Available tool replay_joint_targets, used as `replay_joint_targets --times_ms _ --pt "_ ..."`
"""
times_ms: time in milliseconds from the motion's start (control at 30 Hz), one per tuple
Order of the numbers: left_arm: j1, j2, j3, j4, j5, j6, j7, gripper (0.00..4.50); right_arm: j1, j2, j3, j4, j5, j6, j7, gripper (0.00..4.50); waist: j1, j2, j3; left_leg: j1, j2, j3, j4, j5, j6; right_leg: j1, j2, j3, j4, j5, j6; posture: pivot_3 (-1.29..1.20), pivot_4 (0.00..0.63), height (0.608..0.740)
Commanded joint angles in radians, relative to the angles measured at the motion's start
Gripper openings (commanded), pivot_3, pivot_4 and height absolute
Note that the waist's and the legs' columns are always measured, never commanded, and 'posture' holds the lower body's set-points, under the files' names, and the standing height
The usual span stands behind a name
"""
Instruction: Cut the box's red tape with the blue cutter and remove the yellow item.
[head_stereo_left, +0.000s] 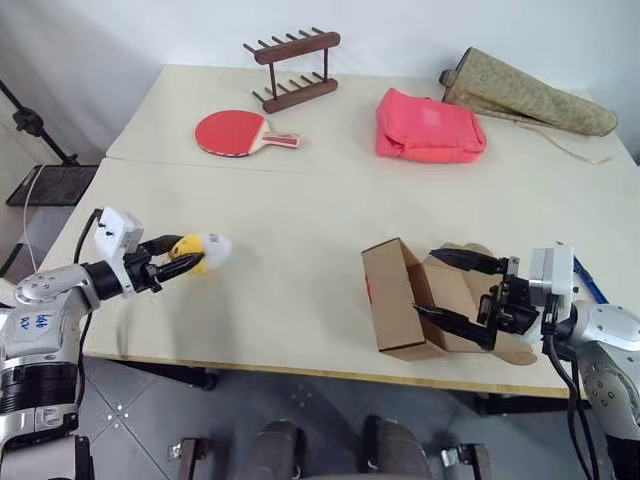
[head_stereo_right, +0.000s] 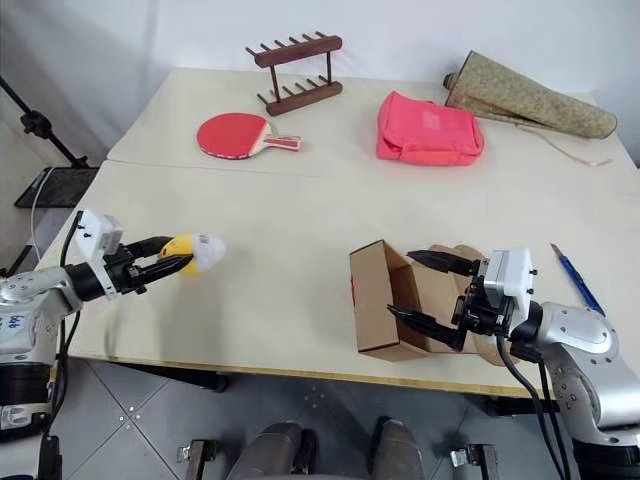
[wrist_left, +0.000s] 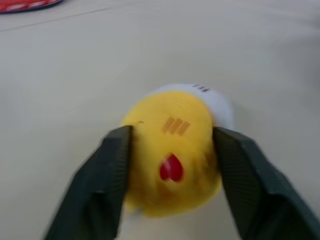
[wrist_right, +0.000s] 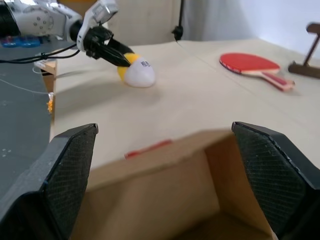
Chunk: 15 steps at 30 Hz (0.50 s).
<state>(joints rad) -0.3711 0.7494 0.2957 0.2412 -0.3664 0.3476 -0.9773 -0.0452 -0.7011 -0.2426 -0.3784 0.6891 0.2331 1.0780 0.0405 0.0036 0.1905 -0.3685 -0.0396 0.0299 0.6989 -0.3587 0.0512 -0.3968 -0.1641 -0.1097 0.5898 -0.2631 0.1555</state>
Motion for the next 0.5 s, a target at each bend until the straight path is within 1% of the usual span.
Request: replay_joint_targets --times_ms 33,133,200,267,300,400,500 --pt "0.051 0.081 0.073 -0.094 -0.057 -0.026 -0.083 3.96 0.01 -0.03 -0.054 -0.003 0.023 -0.008 0.032 4.5 -0.012 0.0 0.0 0.0 0.0 0.0 0.0 0.0 0.0 0.0 0.0 0.0 0.0 0.0 0.0 0.0 0.15 0.74" --pt "0.168 0.172 0.152 -0.163 -0.089 -0.015 -0.165 3.96 0.034 -0.067 -0.104 -0.005 0.049 0.014 0.055 4.5 -0.033 0.0 0.0 0.0 0.002 0.003 -0.002 -0.001 -0.001 -0.001 0.0 -0.001 -0.001 0.0 0.0 0.0 0.15 0.74" --pt "0.287 0.227 0.231 -0.181 -0.061 -0.068 -0.199 3.96 0.064 -0.107 -0.165 -0.015 0.075 0.037 0.076 4.5 -0.041 0.002 0.001 0.001 0.002 0.004 -0.002 -0.001 -0.001 -0.001 0.0 -0.001 -0.001 0.0 0.0 0.0 0.15 0.74" --pt "0.375 0.255 0.29 -0.186 -0.019 -0.133 -0.2 3.96 0.095 -0.139 -0.216 -0.023 0.094 0.054 0.098 4.5 -0.041 0.004 0.002 0.001 0.003 0.005 -0.003 -0.001 -0.001 -0.001 0.0 -0.001 -0.003 0.0 0.0 0.0 0.15 0.74" --pt "0.423 0.266 0.323 -0.18 -0.021 -0.13 -0.213 3.96 0.131 -0.154 -0.247 -0.019 0.089 0.05 0.123 4.5 -0.04 0.004 0.002 0.001 0.002 0.005 -0.003 -0.002 -0.001 -0.001 0.0 -0.001 -0.003 0.0 0.0 0.0 0.15 0.74" --pt "0.518 0.24 0.397 -0.16 -0.035 -0.166 -0.216 3.96 0.243 -0.168 -0.305 0.012 0.036 0.001 0.194 4.5 -0.027 0.004 0.002 0.001 0.003 0.005 -0.003 -0.002 -0.001 0.0 -0.001 -0.001 -0.005 0.0 0.0 0.0 0.15 0.74" --pt "0.524 0.212 0.385 -0.152 -0.035 -0.193 -0.181 3.96 0.254 -0.155 -0.309 0.013 0.045 0.005 0.176 4.5 -0.017 0.004 0.002 0.001 0.003 0.006 -0.002 -0.006 -0.004 0.001 -0.001 0.0 -0.007 0.0 0.0 0.0 0.15 0.74"
